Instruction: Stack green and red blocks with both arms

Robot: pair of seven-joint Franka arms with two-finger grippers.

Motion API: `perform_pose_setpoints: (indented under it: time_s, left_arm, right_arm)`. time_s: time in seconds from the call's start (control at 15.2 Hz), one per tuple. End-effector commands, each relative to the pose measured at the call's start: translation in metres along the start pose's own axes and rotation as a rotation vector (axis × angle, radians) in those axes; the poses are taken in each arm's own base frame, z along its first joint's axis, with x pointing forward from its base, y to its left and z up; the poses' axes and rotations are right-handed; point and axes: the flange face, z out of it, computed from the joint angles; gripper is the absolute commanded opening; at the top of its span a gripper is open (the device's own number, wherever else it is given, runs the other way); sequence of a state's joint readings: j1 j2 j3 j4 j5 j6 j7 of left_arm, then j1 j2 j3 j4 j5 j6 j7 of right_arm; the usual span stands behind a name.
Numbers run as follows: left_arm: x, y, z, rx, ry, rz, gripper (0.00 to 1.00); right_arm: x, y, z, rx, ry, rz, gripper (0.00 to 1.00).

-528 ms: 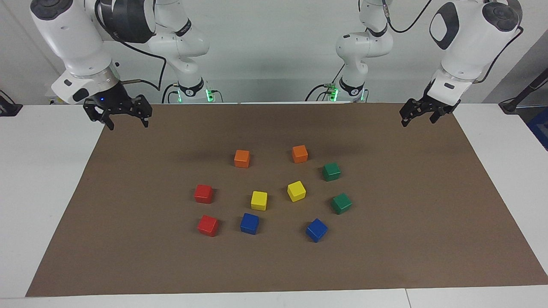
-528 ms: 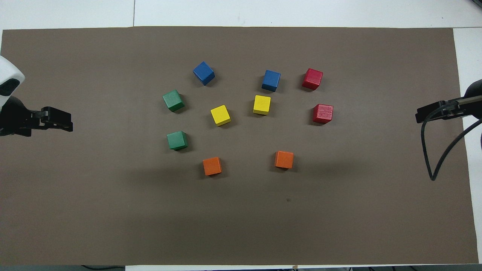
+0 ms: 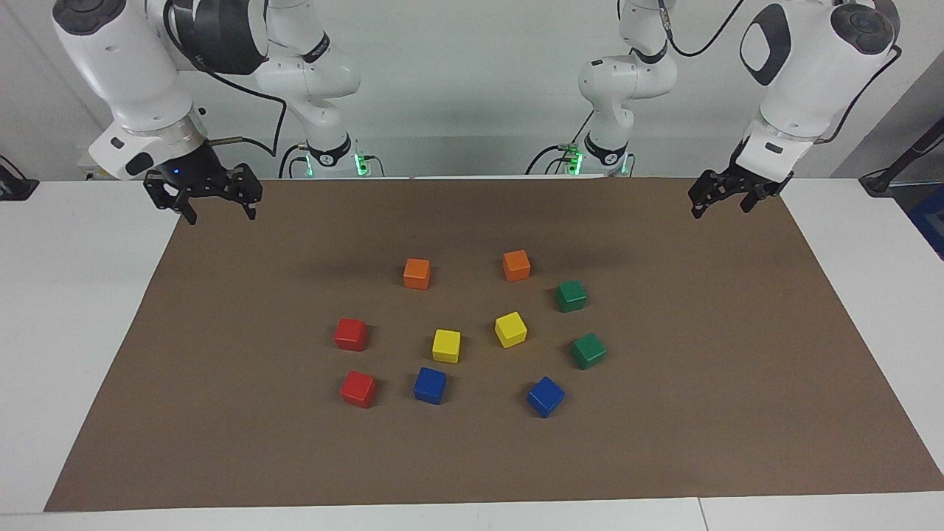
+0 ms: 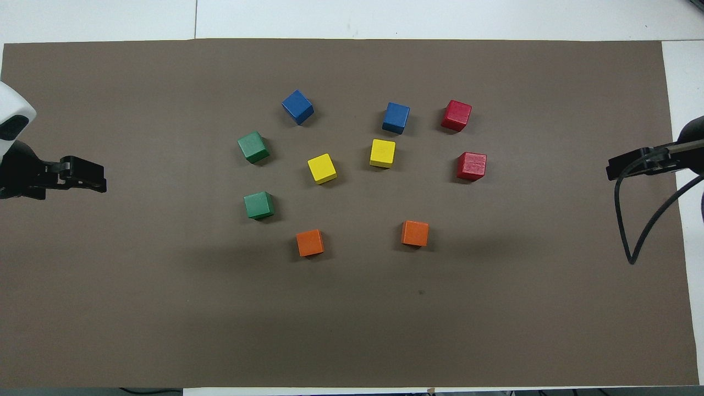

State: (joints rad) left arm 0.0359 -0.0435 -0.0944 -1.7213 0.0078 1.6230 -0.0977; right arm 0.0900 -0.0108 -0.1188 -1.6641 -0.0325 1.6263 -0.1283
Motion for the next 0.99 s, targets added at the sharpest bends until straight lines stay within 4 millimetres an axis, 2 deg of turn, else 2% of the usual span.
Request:
perform_pose_setpoints:
  time_s: [0.0, 0.13, 0.2, 0.33, 0.4, 0.66, 0.92]
  left_arm:
    - [-0.006, -0.004, -0.003, -0.013, 0.007, -0.006, 1.00]
    - [-0.006, -0.004, -0.003, -0.013, 0.007, -0.006, 1.00]
    - [-0.006, -0.004, -0.003, -0.013, 0.007, -0.006, 1.00]
    - [-0.006, -0.004, -0.003, -0.013, 0.007, -0.006, 1.00]
    - [-0.006, -0.004, -0.003, -0.013, 0.007, -0.006, 1.00]
    - [-0.006, -0.004, -0.003, -0.013, 0.007, -0.006, 1.00]
    - [-0.006, -0.004, -0.003, -0.013, 0.007, -0.006, 1.00]
  right_arm:
    - [-0.010, -0.011, 0.008, -0.009, -0.003, -0.030, 1.00]
    - [-0.005, -0.023, 0.012, -0.011, 0.024, 0.047, 1.00]
    - [-0.002, -0.042, 0.019, -0.011, 0.024, 0.095, 1.00]
    - [0.004, -0.063, 0.038, -0.011, 0.027, 0.173, 1.00]
    - [0.011, -0.076, 0.052, -0.010, 0.035, 0.209, 1.00]
    - [0.045, -0.107, 0.108, 0.002, 0.049, 0.340, 1.00]
    - [0.071, -0.117, 0.162, 0.052, 0.058, 0.440, 1.00]
